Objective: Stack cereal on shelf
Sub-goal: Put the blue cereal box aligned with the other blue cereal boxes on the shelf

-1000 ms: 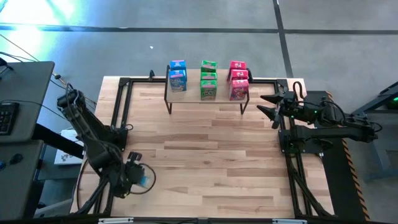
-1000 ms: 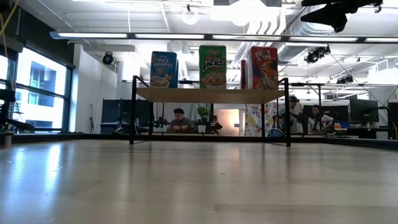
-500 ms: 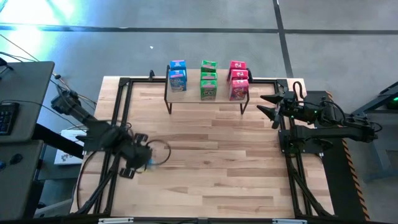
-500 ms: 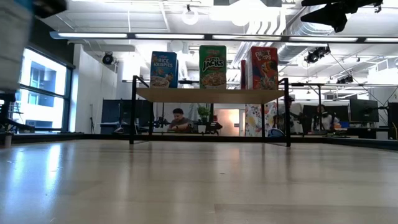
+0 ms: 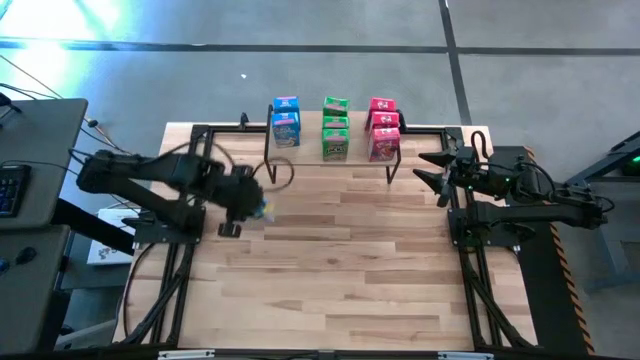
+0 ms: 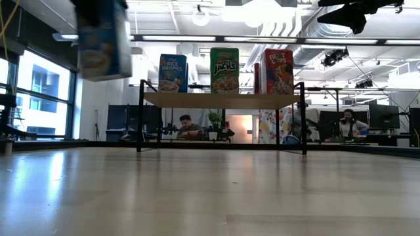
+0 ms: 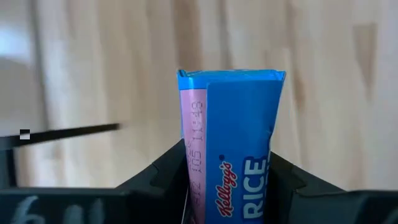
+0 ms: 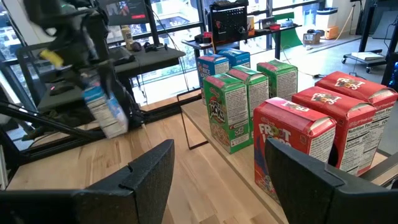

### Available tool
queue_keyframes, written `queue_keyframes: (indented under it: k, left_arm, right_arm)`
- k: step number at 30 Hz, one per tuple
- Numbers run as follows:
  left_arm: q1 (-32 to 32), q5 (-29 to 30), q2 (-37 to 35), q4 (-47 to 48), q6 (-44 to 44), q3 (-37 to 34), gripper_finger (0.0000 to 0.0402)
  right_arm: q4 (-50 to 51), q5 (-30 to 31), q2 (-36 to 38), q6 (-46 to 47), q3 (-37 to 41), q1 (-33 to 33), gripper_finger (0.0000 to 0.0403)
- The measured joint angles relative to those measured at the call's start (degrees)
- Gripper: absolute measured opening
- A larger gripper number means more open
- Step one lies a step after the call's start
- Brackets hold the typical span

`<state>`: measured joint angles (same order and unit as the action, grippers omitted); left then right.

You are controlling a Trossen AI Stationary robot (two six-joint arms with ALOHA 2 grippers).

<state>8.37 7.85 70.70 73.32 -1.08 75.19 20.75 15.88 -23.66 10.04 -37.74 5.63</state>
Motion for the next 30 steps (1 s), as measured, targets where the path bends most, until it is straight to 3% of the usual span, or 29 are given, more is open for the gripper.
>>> queue_keyframes:
  k: [13, 30]
  left_arm:
    - [-16.20, 0.03, 8.77, 0.04, -16.38, 14.04, 0.0131]
    - [-26.95, 0.25, 23.22, 0.21, -25.26, 25.97, 0.0132]
  right_arm:
    - [0.00, 0.00, 0.00, 0.00, 0.00, 0.00, 0.0242]
    - [0.00, 0.00, 0.00, 0.00, 0.00, 0.00, 0.0242]
